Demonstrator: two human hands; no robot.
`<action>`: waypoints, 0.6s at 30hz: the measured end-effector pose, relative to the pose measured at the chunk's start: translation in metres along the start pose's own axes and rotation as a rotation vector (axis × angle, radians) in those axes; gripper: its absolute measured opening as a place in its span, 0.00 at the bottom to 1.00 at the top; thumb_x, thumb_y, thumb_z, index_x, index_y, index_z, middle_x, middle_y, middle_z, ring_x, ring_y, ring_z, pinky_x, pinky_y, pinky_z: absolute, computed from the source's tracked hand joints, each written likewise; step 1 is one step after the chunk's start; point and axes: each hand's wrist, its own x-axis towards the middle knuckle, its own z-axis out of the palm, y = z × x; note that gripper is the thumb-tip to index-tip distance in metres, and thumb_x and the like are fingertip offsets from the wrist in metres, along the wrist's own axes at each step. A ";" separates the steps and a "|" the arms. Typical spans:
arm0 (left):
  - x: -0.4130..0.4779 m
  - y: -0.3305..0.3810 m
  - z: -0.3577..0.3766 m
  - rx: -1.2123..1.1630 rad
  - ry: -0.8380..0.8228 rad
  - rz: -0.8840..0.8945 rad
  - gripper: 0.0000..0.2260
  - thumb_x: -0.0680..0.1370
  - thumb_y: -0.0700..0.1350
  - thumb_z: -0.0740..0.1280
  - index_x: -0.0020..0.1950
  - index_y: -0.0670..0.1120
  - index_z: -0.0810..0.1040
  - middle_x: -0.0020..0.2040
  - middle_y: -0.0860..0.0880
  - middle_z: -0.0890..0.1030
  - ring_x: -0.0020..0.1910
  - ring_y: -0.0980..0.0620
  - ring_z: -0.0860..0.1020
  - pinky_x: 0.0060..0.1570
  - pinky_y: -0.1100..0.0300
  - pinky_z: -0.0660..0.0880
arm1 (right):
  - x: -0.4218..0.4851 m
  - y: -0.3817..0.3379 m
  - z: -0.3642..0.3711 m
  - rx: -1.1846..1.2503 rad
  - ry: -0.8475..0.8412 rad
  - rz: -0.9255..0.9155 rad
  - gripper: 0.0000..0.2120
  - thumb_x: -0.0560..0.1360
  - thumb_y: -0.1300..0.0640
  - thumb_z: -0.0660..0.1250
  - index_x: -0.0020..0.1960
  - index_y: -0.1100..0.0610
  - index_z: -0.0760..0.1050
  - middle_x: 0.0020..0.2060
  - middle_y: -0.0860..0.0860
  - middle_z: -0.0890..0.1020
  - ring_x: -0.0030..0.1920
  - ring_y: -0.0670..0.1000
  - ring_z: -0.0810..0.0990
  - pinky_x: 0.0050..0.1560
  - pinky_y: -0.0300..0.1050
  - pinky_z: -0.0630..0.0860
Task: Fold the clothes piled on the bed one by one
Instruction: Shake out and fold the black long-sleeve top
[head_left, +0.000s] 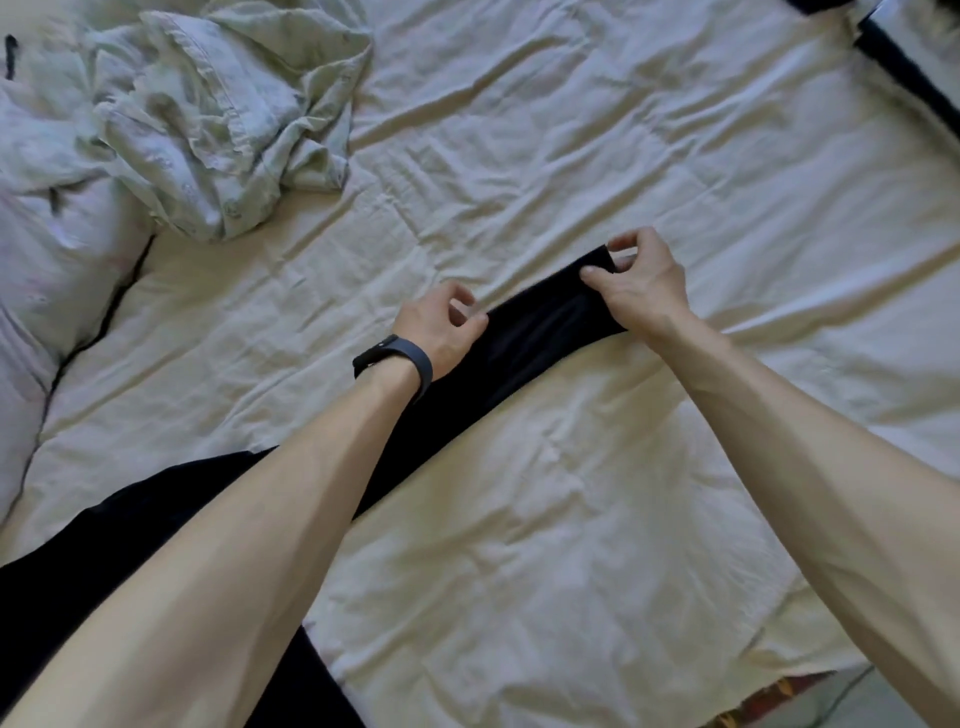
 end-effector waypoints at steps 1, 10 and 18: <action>-0.002 -0.007 0.002 0.067 0.026 -0.001 0.15 0.79 0.54 0.67 0.64 0.52 0.74 0.55 0.51 0.78 0.55 0.49 0.77 0.53 0.54 0.74 | 0.000 0.008 0.001 -0.049 0.035 0.010 0.17 0.76 0.50 0.71 0.62 0.52 0.73 0.50 0.45 0.78 0.54 0.49 0.78 0.47 0.37 0.71; -0.098 -0.112 0.013 0.362 0.243 -0.012 0.17 0.80 0.52 0.64 0.67 0.49 0.74 0.61 0.46 0.76 0.59 0.44 0.75 0.59 0.47 0.70 | -0.038 0.015 0.018 -0.355 0.142 0.179 0.37 0.71 0.34 0.69 0.68 0.59 0.66 0.61 0.57 0.78 0.60 0.62 0.77 0.54 0.53 0.70; -0.090 -0.128 -0.022 0.087 0.311 -0.188 0.03 0.81 0.50 0.64 0.53 0.54 0.76 0.51 0.52 0.78 0.54 0.47 0.78 0.55 0.48 0.75 | -0.040 0.022 -0.003 -0.096 0.151 0.194 0.17 0.74 0.58 0.67 0.63 0.56 0.78 0.54 0.52 0.82 0.56 0.54 0.79 0.52 0.41 0.70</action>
